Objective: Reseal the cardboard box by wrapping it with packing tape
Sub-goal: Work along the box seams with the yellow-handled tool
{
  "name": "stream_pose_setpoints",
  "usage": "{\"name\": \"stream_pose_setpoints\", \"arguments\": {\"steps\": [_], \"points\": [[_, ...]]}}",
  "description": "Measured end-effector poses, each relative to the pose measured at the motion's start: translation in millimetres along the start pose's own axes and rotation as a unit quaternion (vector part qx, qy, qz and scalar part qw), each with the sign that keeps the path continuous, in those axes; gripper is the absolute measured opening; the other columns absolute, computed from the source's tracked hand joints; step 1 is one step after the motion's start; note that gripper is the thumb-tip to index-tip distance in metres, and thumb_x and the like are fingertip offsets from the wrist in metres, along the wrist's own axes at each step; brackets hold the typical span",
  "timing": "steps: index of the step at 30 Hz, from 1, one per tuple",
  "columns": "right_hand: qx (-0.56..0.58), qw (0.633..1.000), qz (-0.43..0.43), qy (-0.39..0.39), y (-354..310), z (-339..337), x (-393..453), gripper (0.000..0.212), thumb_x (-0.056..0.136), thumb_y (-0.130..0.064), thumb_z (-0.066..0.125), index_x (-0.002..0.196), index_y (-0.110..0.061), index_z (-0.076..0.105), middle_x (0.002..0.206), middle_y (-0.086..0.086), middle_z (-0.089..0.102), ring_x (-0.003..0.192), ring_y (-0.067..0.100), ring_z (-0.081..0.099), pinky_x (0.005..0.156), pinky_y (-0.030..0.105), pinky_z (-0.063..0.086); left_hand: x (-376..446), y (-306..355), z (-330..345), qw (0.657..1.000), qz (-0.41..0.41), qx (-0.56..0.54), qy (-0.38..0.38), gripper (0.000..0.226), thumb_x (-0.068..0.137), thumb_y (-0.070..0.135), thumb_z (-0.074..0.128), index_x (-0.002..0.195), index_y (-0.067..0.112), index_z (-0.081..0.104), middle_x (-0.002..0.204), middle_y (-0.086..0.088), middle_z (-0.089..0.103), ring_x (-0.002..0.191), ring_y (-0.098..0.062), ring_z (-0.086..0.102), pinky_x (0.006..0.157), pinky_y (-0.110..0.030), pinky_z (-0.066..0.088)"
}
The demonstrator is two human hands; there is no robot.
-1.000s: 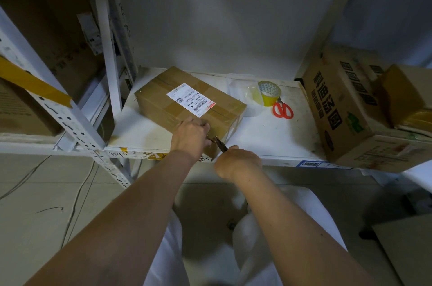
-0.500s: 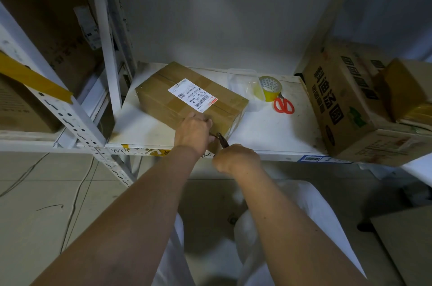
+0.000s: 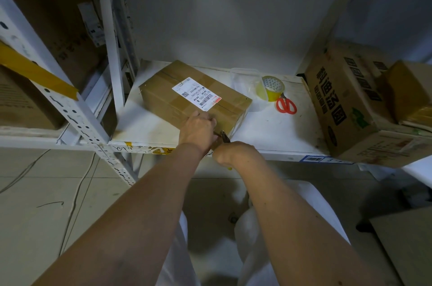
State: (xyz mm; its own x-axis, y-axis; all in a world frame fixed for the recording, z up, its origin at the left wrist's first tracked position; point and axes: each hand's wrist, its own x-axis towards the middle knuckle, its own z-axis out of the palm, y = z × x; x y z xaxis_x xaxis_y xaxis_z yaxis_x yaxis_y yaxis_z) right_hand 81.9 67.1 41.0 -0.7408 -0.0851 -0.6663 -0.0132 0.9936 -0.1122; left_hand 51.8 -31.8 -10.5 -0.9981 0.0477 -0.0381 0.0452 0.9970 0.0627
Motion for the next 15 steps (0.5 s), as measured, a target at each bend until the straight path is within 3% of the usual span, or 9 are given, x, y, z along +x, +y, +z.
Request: {"name": "stream_pose_setpoints", "arguments": {"steps": [5, 10, 15], "points": [[0.027, 0.998, 0.015, 0.047, 7, 5, -1, 0.034, 0.096, -0.027, 0.033, 0.123, -0.015, 0.05, 0.123, 0.012, 0.054, 0.118, 0.029, 0.051, 0.09, 0.035, 0.042, -3, 1, -1, 1.0, 0.0, -0.006, 0.012, 0.043, 0.09, 0.042, 0.056, 0.125, 0.017, 0.057, 0.124, -0.003, 0.054, 0.115, -0.024, 0.041, 0.097, -0.037, 0.043], [0.126, 0.982, 0.062, 0.123, 11, 27, 3, 0.034, 0.093, -0.029, 0.041, 0.114, -0.011, 0.06, 0.115, 0.005, 0.064, 0.106, 0.022, 0.06, 0.074, 0.03, 0.042, -2, 1, -1, 1.0, 0.001, 0.0, 0.005, 0.046, 0.091, 0.044, 0.055, 0.129, 0.018, 0.054, 0.127, -0.003, 0.052, 0.117, -0.024, 0.039, 0.097, -0.036, 0.042], [0.23, 0.965, 0.033, 0.124, 10, 35, 6, 0.04, 0.096, -0.029, 0.038, 0.118, -0.003, 0.06, 0.124, 0.016, 0.061, 0.114, 0.031, 0.057, 0.088, 0.032, 0.044, -5, 0, -4, 1.0, 0.004, -0.009, 0.007, 0.044, 0.09, 0.044, 0.055, 0.125, 0.017, 0.055, 0.124, -0.003, 0.052, 0.117, -0.024, 0.039, 0.095, -0.034, 0.042]]}}
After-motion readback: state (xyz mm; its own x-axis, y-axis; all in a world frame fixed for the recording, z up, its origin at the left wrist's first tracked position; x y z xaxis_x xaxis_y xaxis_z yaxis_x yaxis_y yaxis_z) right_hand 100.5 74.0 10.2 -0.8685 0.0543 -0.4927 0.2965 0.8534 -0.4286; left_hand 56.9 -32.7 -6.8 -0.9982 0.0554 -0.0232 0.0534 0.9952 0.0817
